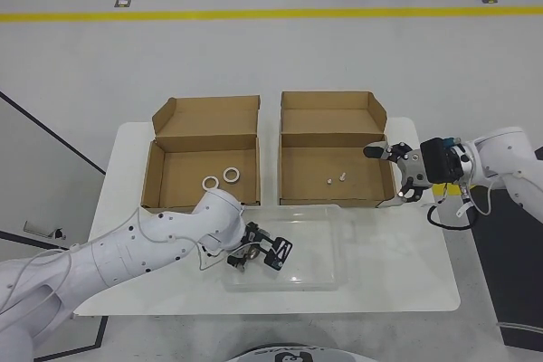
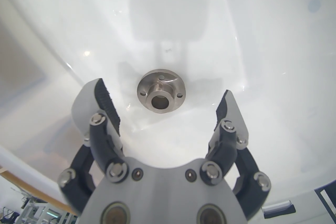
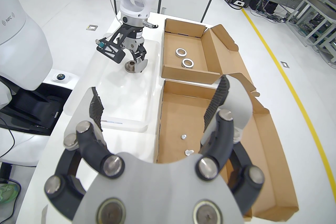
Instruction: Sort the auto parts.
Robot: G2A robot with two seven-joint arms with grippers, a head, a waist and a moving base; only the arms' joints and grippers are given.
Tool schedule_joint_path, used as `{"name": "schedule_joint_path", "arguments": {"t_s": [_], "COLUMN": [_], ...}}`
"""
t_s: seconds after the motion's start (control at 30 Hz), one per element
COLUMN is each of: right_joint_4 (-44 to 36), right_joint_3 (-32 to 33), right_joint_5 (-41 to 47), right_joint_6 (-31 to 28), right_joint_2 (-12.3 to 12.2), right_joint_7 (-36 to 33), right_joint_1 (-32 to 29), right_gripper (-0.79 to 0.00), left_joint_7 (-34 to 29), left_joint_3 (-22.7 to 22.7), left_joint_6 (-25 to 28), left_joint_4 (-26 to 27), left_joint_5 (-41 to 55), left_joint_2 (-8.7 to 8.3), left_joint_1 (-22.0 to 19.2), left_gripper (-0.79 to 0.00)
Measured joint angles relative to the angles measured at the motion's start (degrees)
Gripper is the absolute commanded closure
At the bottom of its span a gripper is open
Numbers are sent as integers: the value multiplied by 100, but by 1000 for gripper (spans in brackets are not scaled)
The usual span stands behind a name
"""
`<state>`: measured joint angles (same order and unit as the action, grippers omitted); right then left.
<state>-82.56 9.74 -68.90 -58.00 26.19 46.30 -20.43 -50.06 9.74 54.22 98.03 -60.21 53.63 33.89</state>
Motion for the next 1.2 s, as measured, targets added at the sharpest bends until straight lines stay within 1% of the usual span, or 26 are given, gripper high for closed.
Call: {"name": "schedule_joint_path", "arguments": {"t_s": [0.07,0.13,0.6,0.9,1.1,1.2], "right_joint_4": [0,0,0,0,0,0], "right_joint_3": [0,0,0,0,0,0], "right_joint_5": [0,0,0,0,0,0], "right_joint_6": [0,0,0,0,0,0], "right_joint_2": [0,0,0,0,0,0], "right_joint_7": [0,0,0,0,0,0], "right_joint_1": [0,0,0,0,0,0], "right_gripper": [-785,-785,-785,-785,-785,-785], "left_joint_7": [6,8,-34,-150,-108,-79], "left_joint_3": [0,1,0,0,0,1], "left_joint_6": [6,8,-33,-150,-107,-79], "left_joint_4": [-1,-4,-62,-109,-127,-143], "left_joint_5": [26,45,22,-4,-38,-48], "left_joint_2": [-5,-9,-3,9,3,11], "left_joint_1": [-15,-29,-22,-22,19,32], "left_gripper": [-388,-357,-345,-320,-314,-225]}}
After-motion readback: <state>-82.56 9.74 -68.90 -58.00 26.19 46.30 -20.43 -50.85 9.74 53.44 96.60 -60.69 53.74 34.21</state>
